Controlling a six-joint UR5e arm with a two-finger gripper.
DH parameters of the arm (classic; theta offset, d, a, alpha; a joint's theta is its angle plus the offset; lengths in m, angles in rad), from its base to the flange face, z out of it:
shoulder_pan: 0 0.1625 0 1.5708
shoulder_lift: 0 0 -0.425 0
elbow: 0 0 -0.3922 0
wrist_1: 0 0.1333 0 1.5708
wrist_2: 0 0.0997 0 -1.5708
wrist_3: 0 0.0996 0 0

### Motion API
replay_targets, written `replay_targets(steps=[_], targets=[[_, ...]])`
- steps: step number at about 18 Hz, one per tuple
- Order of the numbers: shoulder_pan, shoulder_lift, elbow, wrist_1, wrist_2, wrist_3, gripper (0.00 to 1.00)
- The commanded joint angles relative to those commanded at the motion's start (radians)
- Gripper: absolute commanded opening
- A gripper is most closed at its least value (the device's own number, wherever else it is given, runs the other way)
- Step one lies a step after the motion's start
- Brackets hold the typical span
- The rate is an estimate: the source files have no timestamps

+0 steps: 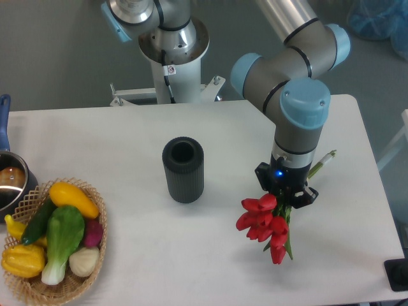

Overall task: Insert the flowers into the vase
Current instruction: 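Lift the held red tulip bunch with the gripper, swinging it upward, then carry the tulip bunch toward the black vase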

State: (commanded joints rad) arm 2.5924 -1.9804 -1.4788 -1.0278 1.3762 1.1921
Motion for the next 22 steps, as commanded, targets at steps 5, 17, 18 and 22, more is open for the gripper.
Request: replay_targets(steps=[5, 17, 18, 22], targets=[[-0.009, 0.025, 0.0, 0.017, -0.098, -0.095, 0.3], [0.023, 0.029, -0.021, 0.146, -0.482, -0.232, 0.3], [0.023, 0.029, -0.021, 0.146, -0.511, -0.23, 0.3], [0.047, 0.023, -0.02, 0.15, -0.63, -0.214, 0.31]])
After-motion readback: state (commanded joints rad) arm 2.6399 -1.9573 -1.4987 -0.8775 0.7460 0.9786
